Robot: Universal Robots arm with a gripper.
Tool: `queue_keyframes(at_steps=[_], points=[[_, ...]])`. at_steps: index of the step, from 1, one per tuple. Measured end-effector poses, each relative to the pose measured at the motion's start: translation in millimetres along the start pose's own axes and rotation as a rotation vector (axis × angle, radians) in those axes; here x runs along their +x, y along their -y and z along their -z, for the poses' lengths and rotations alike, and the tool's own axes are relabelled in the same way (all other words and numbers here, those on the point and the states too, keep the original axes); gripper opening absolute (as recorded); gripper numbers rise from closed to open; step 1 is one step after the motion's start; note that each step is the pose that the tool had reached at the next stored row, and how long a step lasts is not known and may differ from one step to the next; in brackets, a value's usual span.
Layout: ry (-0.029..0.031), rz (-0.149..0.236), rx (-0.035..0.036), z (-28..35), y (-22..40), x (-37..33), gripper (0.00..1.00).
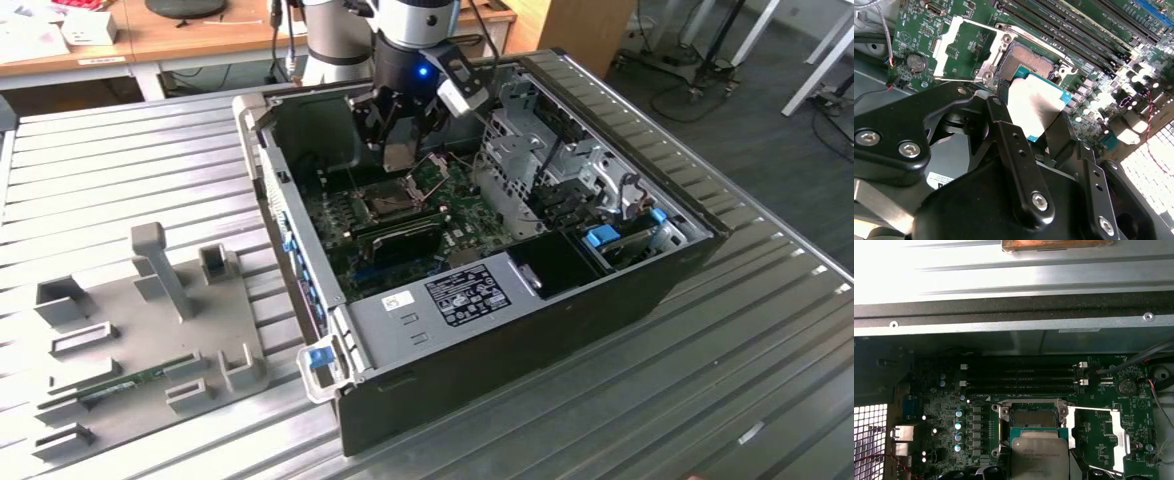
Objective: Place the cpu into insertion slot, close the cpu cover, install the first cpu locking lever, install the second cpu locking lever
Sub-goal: 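Place the cpu into insertion slot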
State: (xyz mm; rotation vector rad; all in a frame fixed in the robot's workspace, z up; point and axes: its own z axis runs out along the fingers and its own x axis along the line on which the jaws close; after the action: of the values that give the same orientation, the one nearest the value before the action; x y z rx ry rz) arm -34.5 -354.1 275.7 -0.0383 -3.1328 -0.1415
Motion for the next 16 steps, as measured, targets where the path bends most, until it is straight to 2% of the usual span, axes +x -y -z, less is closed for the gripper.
queue_keyframes(at_steps=[6, 16], points=[[0.0021, 0.000, 0.0000, -9.0, 0.7, 3.1, 0.54], [0.0021, 0.000, 0.0000, -24.8, 1.9, 3.2, 0.54]])
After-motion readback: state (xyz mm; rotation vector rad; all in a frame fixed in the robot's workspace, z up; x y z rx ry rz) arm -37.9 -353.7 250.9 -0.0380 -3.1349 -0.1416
